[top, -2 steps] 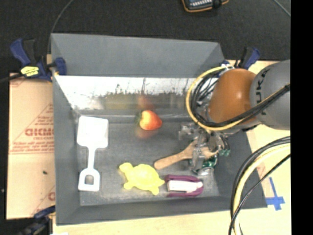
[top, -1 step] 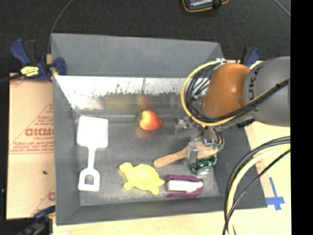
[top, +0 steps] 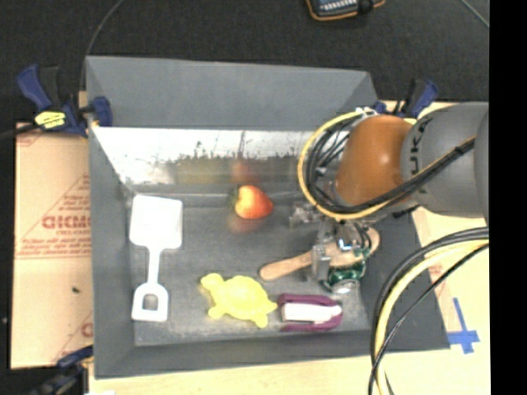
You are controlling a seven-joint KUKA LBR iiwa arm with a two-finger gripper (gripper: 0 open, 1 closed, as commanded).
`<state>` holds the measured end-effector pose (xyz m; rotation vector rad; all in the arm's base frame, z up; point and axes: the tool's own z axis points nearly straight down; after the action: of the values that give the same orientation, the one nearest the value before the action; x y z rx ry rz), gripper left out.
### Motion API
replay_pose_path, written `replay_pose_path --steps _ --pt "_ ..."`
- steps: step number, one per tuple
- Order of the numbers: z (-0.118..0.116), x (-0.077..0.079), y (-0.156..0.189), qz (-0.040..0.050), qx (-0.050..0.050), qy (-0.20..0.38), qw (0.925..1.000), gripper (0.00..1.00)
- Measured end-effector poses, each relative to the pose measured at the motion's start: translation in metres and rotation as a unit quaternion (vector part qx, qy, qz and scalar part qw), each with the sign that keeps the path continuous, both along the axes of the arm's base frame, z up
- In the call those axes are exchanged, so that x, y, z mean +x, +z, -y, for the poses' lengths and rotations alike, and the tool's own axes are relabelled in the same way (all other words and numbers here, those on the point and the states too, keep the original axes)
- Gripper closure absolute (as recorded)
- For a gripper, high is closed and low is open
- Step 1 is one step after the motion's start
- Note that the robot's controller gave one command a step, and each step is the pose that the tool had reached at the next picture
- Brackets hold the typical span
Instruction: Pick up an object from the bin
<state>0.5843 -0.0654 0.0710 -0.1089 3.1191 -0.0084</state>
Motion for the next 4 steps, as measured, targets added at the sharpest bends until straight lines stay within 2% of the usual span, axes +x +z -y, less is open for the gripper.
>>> replay_pose_path --steps 1,2,3,4 --pt "0.005 0.013 0.001 0.0055 0.002 -0.036 0.9993 1.00" --pt "0.005 0.013 0.002 0.0055 0.002 -0.036 0.9994 1.00" --pt "0.001 0.016 0.028 0.0102 0.003 -0.044 0.9990 1.00" --pt "0.004 0.029 0.070 0.0104 0.002 -0.036 0.9993 1.00"
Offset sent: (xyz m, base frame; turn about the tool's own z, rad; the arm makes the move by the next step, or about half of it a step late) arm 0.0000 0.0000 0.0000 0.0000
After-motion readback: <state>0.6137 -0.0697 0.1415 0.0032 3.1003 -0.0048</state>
